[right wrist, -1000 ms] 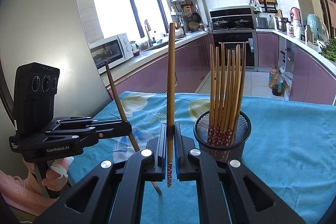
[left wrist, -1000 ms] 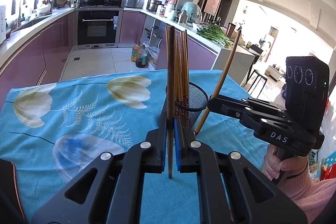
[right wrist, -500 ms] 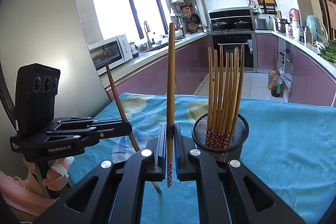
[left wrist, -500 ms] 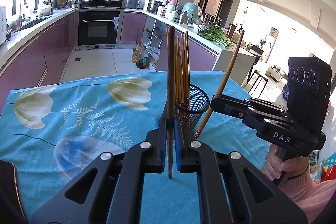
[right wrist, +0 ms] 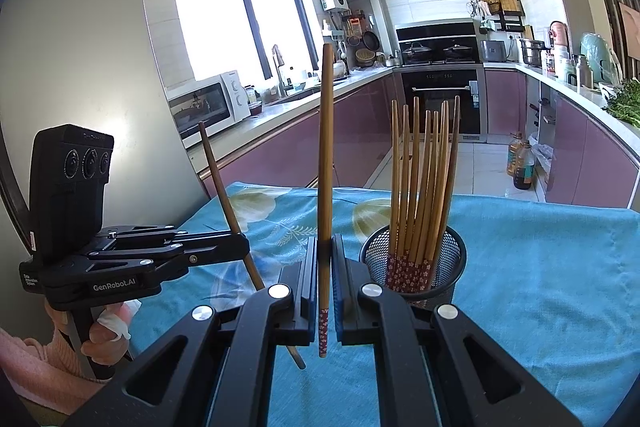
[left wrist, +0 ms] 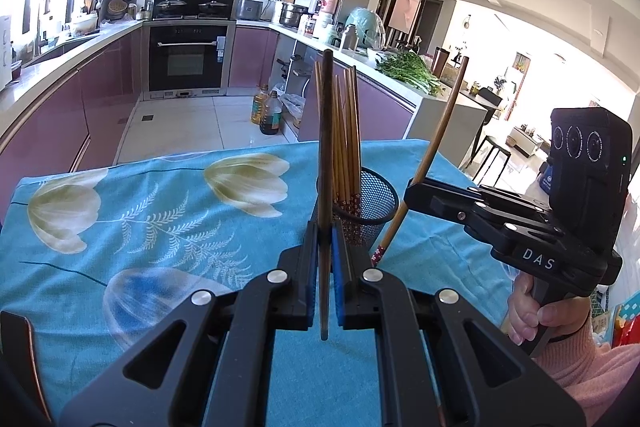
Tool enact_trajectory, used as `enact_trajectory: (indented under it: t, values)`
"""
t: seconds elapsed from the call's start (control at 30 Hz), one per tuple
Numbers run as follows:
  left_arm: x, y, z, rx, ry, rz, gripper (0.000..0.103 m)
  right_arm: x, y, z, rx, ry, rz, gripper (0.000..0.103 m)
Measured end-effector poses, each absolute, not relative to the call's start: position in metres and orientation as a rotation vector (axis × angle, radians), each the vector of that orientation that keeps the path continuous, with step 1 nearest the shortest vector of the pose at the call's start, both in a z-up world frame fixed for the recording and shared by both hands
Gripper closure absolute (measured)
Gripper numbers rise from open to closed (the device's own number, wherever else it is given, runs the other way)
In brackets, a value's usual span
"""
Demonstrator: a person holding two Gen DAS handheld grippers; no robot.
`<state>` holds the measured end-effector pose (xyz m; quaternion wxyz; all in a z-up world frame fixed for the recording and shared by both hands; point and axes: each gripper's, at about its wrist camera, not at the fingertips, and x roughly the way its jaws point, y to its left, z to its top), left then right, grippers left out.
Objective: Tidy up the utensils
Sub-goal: 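Carry both upright chopsticks toward the mesh cup, holding them above its rim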
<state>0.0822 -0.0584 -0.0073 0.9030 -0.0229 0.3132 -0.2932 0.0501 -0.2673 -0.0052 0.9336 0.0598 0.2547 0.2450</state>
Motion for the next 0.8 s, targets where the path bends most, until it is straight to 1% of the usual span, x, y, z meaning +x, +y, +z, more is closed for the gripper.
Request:
enact_trajectory:
  t: [0.8]
  values:
    - [0.085, -0.065, 0.005, -0.031, 0.617, -0.617, 0.096, 0.049, -0.265, 0.001, 0.113, 0.492, 0.491, 0.097]
